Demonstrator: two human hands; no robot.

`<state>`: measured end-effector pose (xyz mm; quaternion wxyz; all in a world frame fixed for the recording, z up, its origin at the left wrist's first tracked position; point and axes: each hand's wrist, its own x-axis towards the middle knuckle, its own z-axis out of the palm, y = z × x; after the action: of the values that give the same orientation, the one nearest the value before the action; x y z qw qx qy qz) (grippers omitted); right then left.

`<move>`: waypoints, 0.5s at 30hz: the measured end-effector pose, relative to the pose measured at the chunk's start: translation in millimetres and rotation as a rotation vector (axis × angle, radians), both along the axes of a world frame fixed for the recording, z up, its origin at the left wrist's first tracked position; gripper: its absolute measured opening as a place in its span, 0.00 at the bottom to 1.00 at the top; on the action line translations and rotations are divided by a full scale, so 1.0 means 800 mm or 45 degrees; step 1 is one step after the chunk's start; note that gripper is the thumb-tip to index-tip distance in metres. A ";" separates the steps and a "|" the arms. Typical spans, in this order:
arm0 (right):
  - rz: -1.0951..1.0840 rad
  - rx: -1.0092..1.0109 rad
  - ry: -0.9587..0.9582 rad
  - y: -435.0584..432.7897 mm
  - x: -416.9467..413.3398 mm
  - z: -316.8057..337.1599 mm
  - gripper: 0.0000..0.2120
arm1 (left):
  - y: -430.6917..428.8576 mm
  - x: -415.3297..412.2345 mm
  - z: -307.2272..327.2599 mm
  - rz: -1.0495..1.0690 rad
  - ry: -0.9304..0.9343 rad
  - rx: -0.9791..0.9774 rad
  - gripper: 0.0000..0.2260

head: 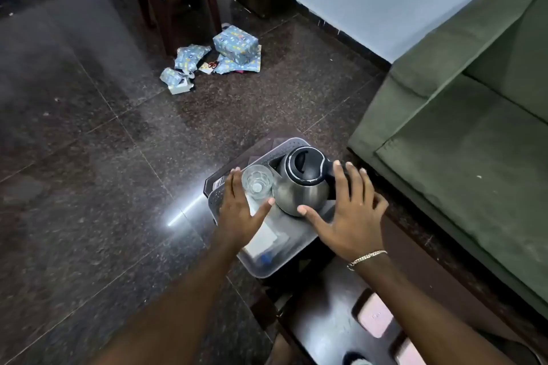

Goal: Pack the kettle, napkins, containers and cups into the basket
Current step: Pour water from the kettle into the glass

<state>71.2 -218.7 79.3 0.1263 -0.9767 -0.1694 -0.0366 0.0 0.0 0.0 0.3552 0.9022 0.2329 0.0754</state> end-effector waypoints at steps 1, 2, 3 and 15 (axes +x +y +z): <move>-0.004 0.034 0.012 0.001 0.007 0.000 0.51 | 0.001 0.006 -0.009 0.062 -0.063 -0.066 0.50; -0.015 0.058 0.007 0.002 0.013 -0.002 0.51 | 0.003 0.014 -0.016 0.137 -0.085 -0.139 0.50; -0.021 0.061 -0.013 0.002 0.021 -0.005 0.50 | 0.002 0.020 -0.025 0.193 -0.084 -0.209 0.50; -0.003 0.732 0.034 0.003 0.087 -0.044 0.34 | 0.009 0.056 -0.095 0.280 -0.178 -0.412 0.45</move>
<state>141.2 -215.9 44.4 0.4002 -0.9014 -0.1494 -0.0702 45.0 7.3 -76.2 0.5005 0.7950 0.3138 0.1376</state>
